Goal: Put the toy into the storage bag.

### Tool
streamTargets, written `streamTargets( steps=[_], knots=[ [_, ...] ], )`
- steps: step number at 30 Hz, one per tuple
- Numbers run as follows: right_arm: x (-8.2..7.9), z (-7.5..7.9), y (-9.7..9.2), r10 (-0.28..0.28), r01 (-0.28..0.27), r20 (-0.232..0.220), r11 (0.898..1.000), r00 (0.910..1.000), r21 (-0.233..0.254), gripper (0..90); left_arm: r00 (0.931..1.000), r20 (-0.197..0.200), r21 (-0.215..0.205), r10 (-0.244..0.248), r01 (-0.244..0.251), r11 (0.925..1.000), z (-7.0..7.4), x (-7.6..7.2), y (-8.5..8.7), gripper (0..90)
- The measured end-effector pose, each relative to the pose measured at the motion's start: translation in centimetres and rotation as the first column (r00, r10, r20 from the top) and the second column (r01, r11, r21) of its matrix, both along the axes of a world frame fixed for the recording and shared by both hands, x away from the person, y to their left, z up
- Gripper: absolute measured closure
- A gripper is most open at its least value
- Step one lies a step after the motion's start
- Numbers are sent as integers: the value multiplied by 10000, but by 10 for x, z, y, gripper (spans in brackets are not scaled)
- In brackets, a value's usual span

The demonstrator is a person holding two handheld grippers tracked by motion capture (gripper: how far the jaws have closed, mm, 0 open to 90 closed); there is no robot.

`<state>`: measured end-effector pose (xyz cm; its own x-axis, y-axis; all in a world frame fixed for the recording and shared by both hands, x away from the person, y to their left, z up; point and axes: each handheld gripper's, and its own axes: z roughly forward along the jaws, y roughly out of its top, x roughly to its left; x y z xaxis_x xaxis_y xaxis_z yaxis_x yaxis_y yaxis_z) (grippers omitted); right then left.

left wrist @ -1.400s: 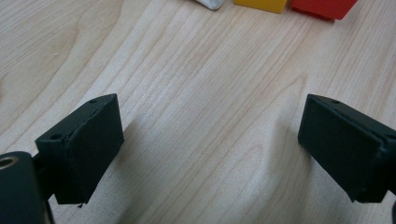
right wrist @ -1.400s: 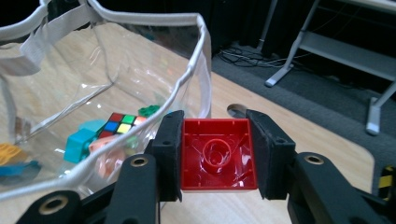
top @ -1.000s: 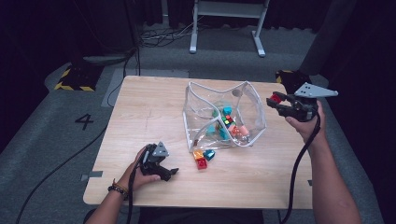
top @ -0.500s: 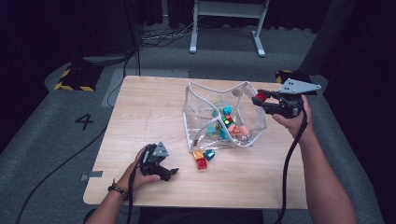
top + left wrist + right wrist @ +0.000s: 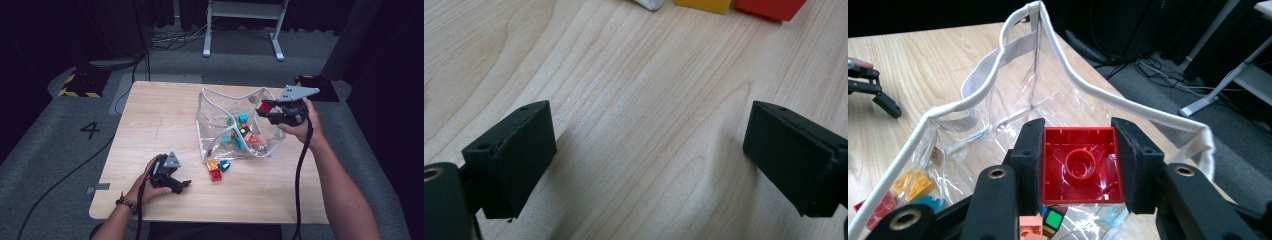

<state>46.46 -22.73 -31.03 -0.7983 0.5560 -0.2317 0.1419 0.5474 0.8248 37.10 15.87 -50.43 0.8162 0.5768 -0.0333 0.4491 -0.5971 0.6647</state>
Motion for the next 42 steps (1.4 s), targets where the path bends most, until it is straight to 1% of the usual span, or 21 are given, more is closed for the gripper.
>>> streamTargets(
  steps=[4, 6, 8, 10, 13, 14, 15, 17, 20, 22, 23, 24, 25, 26, 27, 28, 31, 33, 37, 39, 42],
  knots=[
    [8, -5, 6, 187, -191, -451, 9998, 9988, -97, 594, 10000, -6, -19, 13, -13, 10000, 0, 0, 0, 70],
    [12, -7, 13, 344, -359, -428, 9987, 9985, -356, 594, 10000, -6, -21, 13, -13, 10000, 0, 0, 0, 70],
    [15, -9, 19, 513, -544, -556, 9970, 9971, -557, 594, 10000, -6, -23, 16, -16, 10000, 0, 0, 0, 70],
    [18, -11, 26, 659, -721, -690, 9932, 9954, -914, 594, 10000, -5, -23, 15, -15, 10000, 0, 0, 0, 70],
    [22, -15, 32, 703, -826, -910, 9869, 9934, -1385, 593, 10000, -2, -1, -2, 2, 10000, 0, 0, 0, 70],
    [22, -15, 32, 703, -826, -910, 9869, 9934, -1385, 593, 10000, -2, -1, -2, 2, 10000, 0, 0, 0, 70],
    [26, -19, 35, 632, -847, -1121, 9765, 9917, -1984, 593, 10000, -5, 0, -3, 3, 10000, 0, 0, 0, 70],
    [28, -21, 37, 639, -938, -1192, 9597, 9908, -2650, 593, 10000, -2, -1, -2, 2, 10000, 0, 0, 0, 70],
    [33, -26, 36, 605, -995, -1287, 9414, 9898, -3224, 593, 10000, -3, 0, -3, 3, 10000, 0, 0, 0, 70],
    [34, -31, 35, 381, -834, -1331, 9315, 9904, -3539, 593, 10000, -1, 1, -4, 4, 10000, 0, 0, 0, 70],
    [35, -33, 34, 183, -698, -1395, 9245, 9901, -3747, 593, 10000, -2, -2, -1, 1, 10000, 0, 0, 0, 70],
    [36, -35, 32, 167, -744, -1475, 9156, 9889, -3952, 593, 10000, -1, -4, 2, -2, 10000, 0, 0, 0, 70],
    [37, -38, 30, 78, -712, -1572, 9128, 9875, -4022, 593, 10000, 1, -2, -2, 2, 10000, 0, 0, 0, 70],
    [38, -39, 29, -72, -590, -1516, 9020, 9884, -4276, 593, 10000, 1, -2, -2, 2, 10000, 0, 0, 0, 70],
    [39, -40, 26, -285, -466, -1563, 8884, 9873, -4567, 593, 10000, 4, -2, 2, -2, 10000, 0, 0, 0, 70],
    [40, -41, 25, -414, -386, -1592, 8827, 9864, -4684, 593, 10000, -1, -1, -1, 1, 10000, 0, 0, 0, 70],
    [42, -41, 16, -733, -216, -1628, 8561, 9839, -5164, 593, 10000, 1, -24, 23, -23, 10000, 0, 0, 0, 70],
    [43, -41, 13, -756, -231, -1705, 8578, 9825, -5135, 593, 10000, -5, -23, 17, -17, 10000, 0, 0, 0, 70],
    [41, -39, 10, -793, -299, -1770, 8399, 9810, -5419, 593, 10000, -2, -21, 14, -14, 10000, 0, 0, 0, 70],
    [41, -38, 10, -749, -344, -1760, 8360, 9815, -5477, 593, 10000, 0, 2, -2, 2, 10000, 0, 0, 0, 70],
    [40, -38, 10, -625, -414, -1708, 8373, 9833, -5452, 591, 10000, 0, 0, -2, 2, 10000, 0, 0, 0, 70]
  ],
)
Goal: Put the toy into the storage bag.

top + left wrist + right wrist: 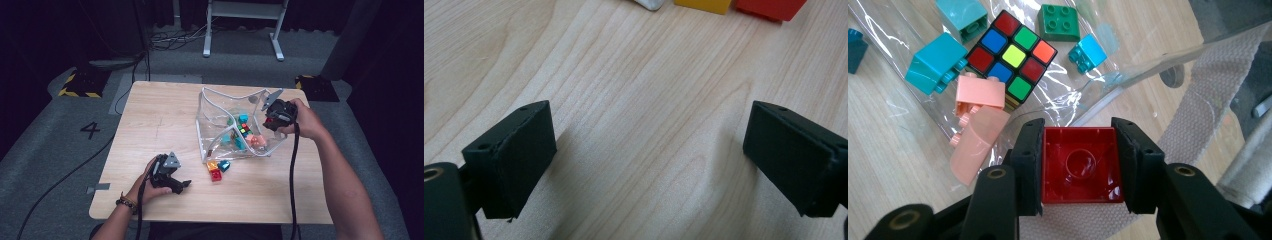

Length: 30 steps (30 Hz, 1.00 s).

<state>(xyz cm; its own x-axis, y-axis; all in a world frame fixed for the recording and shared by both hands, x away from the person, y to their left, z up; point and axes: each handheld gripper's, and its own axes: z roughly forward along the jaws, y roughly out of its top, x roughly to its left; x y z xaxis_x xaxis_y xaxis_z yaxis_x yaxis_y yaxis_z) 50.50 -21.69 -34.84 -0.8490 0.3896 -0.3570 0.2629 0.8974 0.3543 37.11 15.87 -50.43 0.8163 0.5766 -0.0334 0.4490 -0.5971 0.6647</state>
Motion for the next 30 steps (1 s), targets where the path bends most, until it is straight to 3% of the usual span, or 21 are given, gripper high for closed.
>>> streamTargets(
  steps=[4, 9, 13, 16, 17, 18, 19, 20, 21, 23, 26, 27, 28, 30],
  knots=[
    [-1, 1, -1, 121, -123, 65, 9996, 9999, 262, 563, 10000, -2, -3, 2, -2, 10000, 0, 0, 0, 70],
    [-7, 5, -6, 145, -177, 290, 9935, 9995, 1124, 535, 10000, -39, -24, 25, -25, 10000, 0, 0, 0, 70],
    [-18, 10, -13, 314, -427, 553, 9753, 9980, 2165, 520, 10000, -3, -7, 4, -4, 10000, 0, 0, 0, 70],
    [-32, 14, -17, 119, -331, 746, 9563, 9971, 2905, 500, 10000, 0, -4, 7, -7, 10000, 0, 0, 0, 70],
    [-39, 15, -20, 59, -328, 815, 9426, 9967, 3323, 490, 10000, -3, -3, 3, -3, 10000, 0, 0, 0, 70],
    [-42, 16, -23, 165, -485, 949, 9370, 9954, 3459, 474, 10000, -4, 0, 0, 0, 10000, 0, 0, 0, 70],
    [-48, 17, -27, 61, -459, 1057, 9245, 9944, 3785, 469, 10000, -3, -3, 2, -2, 10000, 0, 0, 0, 70],
    [-48, 17, -27, 61, -459, 1057, 9245, 9944, 3785, 469, 10000, -3, -3, 2, -2, 10000, 0, 0, 0, 70],
    [-52, 18, -29, 56, -502, 1118, 9149, 9937, 4006, 469, 10000, 1, -1, 4, -4, 10000, 0, 0, 0, 70],
    [-67, 17, -39, -124, -464, 1234, 8856, 9923, 4621, 430, 10000, 2, -3, 5, -5, 10000, 0, 0, 0, 70],
    [-79, 13, -47, -348, -316, 1213, 8621, 9920, 5057, 389, 10000, 0, -3, 7, -7, 10000, 0, 0, 0, 69],
    [-85, 11, -50, -494, -220, 1190, 8449, 9917, 5344, 381, 10000, -3, -3, 3, -3, 10000, 0, 0, 0, 70],
    [-89, 10, -52, -525, -221, 1211, 8387, 9912, 5441, 370, 10000, -4, 0, 2, -2, 10000, 0, 0, 0, 70],
    [-101, 5, -58, -578, -273, 1289, 8168, 9900, 5763, 351, 10000, -2, 2, 6, -6, 10000, 0, 0, 0, 70]
  ],
)
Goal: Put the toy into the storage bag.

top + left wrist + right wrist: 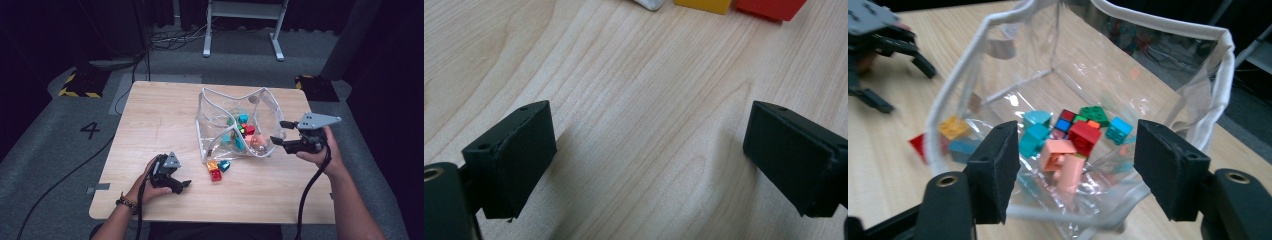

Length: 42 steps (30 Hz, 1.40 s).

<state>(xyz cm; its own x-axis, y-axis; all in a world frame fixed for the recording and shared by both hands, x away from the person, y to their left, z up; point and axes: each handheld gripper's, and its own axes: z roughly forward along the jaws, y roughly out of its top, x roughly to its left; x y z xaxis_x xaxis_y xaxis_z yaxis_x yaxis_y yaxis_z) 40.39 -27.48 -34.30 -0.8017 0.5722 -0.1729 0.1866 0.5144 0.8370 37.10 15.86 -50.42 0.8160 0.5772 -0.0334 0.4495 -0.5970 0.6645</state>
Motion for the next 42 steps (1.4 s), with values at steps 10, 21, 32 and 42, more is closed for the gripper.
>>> streamTargets(
  steps=[10, 21, 32, 42],
  knots=[
    [-45, -26, -8, 470, -464, -40, 9942, 9989, 970, 344, 10000, 2, -24, 18, -18, 10000, 0, 0, 0, 70],
    [-71, -56, 17, 1712, -1652, -536, 9811, 9838, 1006, 354, 10000, 6, -1, 0, 0, 10000, 0, 0, 0, 70],
    [-74, -104, 67, 2334, -2305, -1561, 9724, 9598, 369, 356, 10000, 8, -5, 44, -44, 10000, 0, 0, 0, 71],
    [-57, -133, 119, 2415, -2549, -1890, 9657, 9518, -498, 328, 10000, 0, -5, 44, -44, 10000, 0, 0, 0, 70]
  ],
)
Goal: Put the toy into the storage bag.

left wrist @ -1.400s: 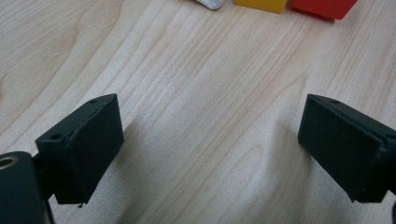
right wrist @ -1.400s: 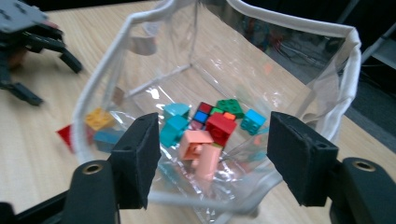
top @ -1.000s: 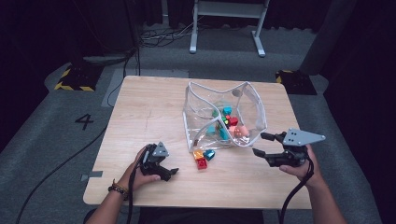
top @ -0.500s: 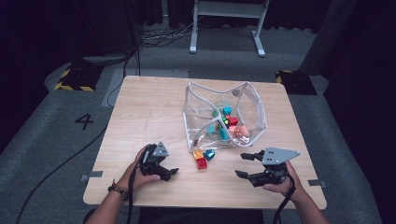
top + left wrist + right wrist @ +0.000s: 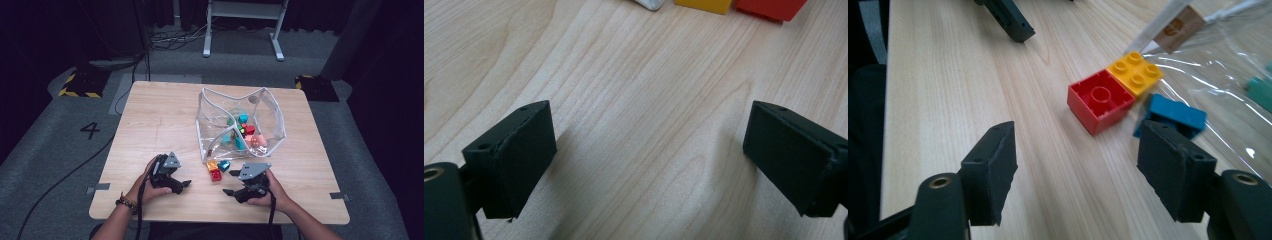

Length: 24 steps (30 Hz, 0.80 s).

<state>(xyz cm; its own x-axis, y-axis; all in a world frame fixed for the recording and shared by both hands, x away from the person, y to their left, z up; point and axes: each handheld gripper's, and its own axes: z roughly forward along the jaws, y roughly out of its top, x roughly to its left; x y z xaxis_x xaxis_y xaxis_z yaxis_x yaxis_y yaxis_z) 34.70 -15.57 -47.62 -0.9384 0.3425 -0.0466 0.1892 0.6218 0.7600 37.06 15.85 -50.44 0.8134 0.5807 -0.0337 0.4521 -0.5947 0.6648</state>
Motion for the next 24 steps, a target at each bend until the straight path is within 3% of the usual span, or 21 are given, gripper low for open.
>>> streamTargets(
  steps=[2, 10, 18, 24],
  knots=[
    [2, -3, 10, 247, -237, 281, 9991, 9993, -344, 327, 10000, 1, 2, -3, 3, 10000, 0, 0, 0, 70],
    [8, -5, 41, 411, -380, 612, 9979, 9973, -520, 327, 10000, 2, 2, -3, 3, 10000, 0, 0, 0, 70],
    [16, -10, 55, 447, -429, 347, 9978, 9984, -500, 343, 10000, 2, 0, 1, -1, 10000, 0, 0, 0, 70],
    [12, -12, 52, 1015, -997, 189, 9918, 9947, -795, 392, 10000, 4, 1, 0, 0, 10000, 0, 0, 0, 70]
  ],
)
